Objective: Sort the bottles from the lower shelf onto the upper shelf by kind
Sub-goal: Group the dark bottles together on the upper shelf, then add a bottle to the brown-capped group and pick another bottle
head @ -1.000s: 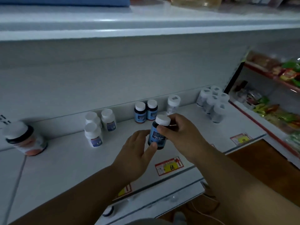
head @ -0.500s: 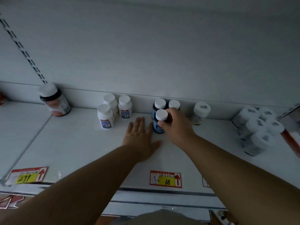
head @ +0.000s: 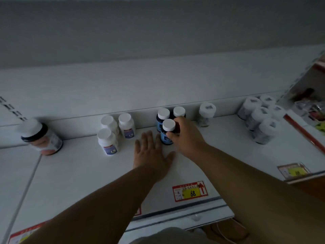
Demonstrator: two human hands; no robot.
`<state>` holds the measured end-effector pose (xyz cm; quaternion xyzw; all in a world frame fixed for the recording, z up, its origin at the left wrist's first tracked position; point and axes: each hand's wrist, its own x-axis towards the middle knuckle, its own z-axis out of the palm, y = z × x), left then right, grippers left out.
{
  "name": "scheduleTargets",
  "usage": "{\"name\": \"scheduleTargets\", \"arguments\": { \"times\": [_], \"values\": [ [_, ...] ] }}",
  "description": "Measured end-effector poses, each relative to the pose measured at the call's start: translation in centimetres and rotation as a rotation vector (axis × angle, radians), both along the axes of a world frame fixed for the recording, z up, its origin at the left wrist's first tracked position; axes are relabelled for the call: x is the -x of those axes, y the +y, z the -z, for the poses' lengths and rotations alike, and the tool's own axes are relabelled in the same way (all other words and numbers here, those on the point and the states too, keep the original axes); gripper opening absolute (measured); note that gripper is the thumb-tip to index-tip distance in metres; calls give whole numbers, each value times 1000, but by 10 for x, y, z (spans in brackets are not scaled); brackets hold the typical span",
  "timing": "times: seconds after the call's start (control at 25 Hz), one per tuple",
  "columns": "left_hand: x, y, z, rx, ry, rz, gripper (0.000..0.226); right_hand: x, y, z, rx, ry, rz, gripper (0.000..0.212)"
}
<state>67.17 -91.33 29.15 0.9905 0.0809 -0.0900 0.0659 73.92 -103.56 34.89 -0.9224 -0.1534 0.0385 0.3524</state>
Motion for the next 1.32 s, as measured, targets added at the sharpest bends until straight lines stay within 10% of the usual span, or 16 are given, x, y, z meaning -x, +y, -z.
{"name": "scheduleTargets", "arguments": {
  "times": [0.24,0.6,0.96,1.32],
  "values": [
    [1,6,-1,31,-17,16,83,55,-26,-17,80,-8,119,52],
    [152,10,-48,311,-398,-184,59,137,-5,-31,-111,-216,-256,40],
    [352,111,-72,180,-583,-454,34,279,112,-61,-86,-195,-686,33],
    [534,285,-22,50,-343,-566,51,441,314,4,-38,-51,-897,33]
  ]
}}
